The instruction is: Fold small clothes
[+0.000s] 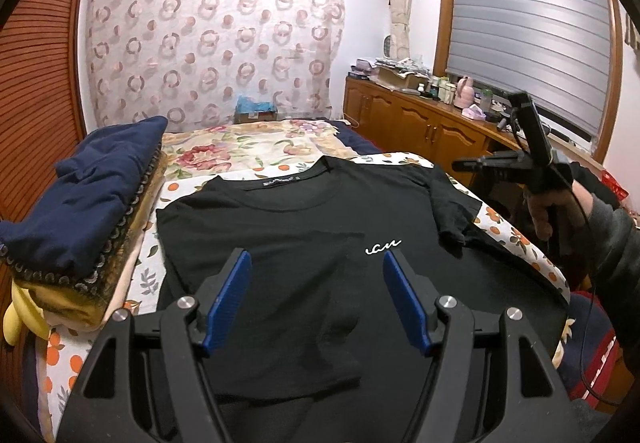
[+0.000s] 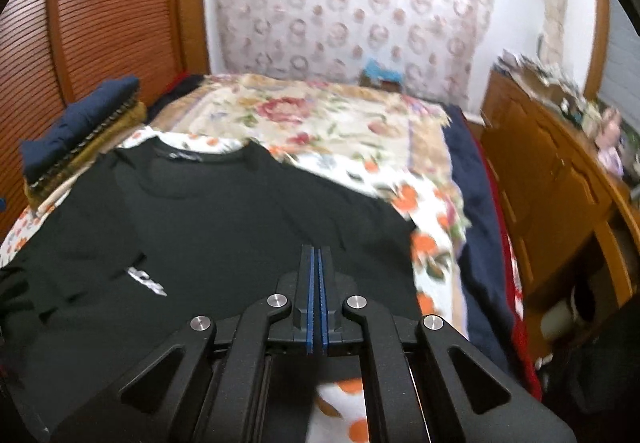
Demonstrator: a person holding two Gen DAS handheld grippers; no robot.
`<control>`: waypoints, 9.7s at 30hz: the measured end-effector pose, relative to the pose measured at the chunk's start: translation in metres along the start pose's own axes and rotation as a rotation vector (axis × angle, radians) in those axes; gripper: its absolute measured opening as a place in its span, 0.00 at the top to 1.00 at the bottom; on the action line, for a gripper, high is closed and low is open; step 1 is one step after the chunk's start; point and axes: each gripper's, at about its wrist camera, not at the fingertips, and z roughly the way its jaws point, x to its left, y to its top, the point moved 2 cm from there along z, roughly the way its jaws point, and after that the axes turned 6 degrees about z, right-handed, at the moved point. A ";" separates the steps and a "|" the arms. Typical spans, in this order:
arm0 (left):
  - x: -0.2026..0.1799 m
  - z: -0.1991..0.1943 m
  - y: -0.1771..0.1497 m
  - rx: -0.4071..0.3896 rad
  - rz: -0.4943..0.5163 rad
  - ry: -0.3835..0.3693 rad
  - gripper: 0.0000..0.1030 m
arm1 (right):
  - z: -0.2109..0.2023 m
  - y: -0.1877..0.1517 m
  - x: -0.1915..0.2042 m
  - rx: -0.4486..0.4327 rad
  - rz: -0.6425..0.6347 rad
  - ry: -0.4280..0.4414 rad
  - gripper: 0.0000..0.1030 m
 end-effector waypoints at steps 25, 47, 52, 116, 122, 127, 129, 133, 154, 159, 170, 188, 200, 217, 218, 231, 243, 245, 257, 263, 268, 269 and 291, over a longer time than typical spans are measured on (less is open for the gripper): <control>-0.003 0.009 -0.011 0.045 -0.005 -0.022 0.33 | 0.034 -0.058 -0.076 0.164 0.107 -0.127 0.66; 0.000 0.010 -0.016 0.047 -0.022 -0.011 0.33 | 0.028 0.031 0.071 0.040 -0.070 0.176 0.96; 0.008 0.009 -0.017 0.051 -0.035 -0.004 0.33 | 0.044 0.042 0.091 0.048 -0.058 0.154 0.71; 0.102 0.108 0.022 0.310 -0.014 0.185 0.45 | 0.087 -0.017 -0.007 0.157 -0.016 0.016 0.49; 0.109 0.141 0.017 0.410 -0.023 0.232 0.47 | 0.092 -0.014 -0.016 0.155 0.010 0.052 0.48; 0.113 0.158 0.013 0.465 -0.018 0.268 0.47 | 0.092 -0.014 -0.017 0.155 0.009 0.051 0.48; 0.115 0.163 0.011 0.483 -0.013 0.279 0.47 | 0.093 -0.014 -0.016 0.156 0.009 0.052 0.48; 0.115 0.168 0.008 0.505 -0.014 0.267 0.47 | 0.092 -0.015 -0.017 0.154 0.006 0.048 0.48; 0.124 0.125 0.036 0.354 0.003 0.260 0.94 | 0.093 -0.014 -0.017 0.159 0.010 0.062 0.48; 0.135 0.126 0.035 0.337 -0.014 0.273 0.94 | 0.098 -0.010 -0.021 0.178 0.019 0.042 0.48; 0.125 0.099 0.046 0.228 -0.030 0.206 0.95 | 0.121 0.015 -0.031 0.189 0.070 0.038 0.54; 0.059 -0.028 0.028 0.043 0.010 0.106 0.96 | -0.035 0.002 0.010 -0.095 0.061 0.134 0.96; 0.039 -0.124 -0.039 0.032 -0.056 0.110 0.96 | -0.156 -0.081 0.028 -0.070 0.063 0.161 0.97; 0.043 -0.120 -0.106 0.187 -0.101 0.095 0.91 | -0.140 -0.163 0.037 0.163 0.034 0.132 0.95; 0.045 -0.123 -0.106 0.185 -0.102 0.101 0.89 | -0.140 -0.164 0.036 0.167 0.036 0.131 0.95; 0.067 -0.106 -0.083 0.183 -0.060 0.151 0.58 | -0.163 -0.121 0.023 0.056 0.005 0.069 0.63; 0.068 -0.025 -0.099 0.345 -0.073 0.067 0.55 | -0.067 -0.123 0.004 0.171 0.063 0.036 0.49; 0.070 -0.022 -0.102 0.352 -0.081 0.061 0.55 | -0.059 -0.126 0.000 0.180 0.078 0.033 0.49; 0.075 -0.009 -0.107 0.364 -0.128 0.030 0.53 | -0.045 -0.133 -0.002 0.193 0.092 0.015 0.47; 0.076 -0.009 -0.107 0.350 -0.147 0.026 0.53 | -0.045 -0.135 0.006 0.197 0.069 0.031 0.58; 0.072 -0.011 -0.108 0.344 -0.159 -0.042 0.73 | -0.051 -0.139 0.022 0.190 0.048 0.103 0.90; 0.071 -0.012 -0.109 0.342 -0.163 -0.060 0.84 | -0.053 -0.140 0.025 0.184 0.046 0.109 0.91; 0.021 -0.196 0.020 -0.206 -0.054 -0.045 0.96 | -0.267 -0.040 0.065 -0.366 -0.018 0.169 0.95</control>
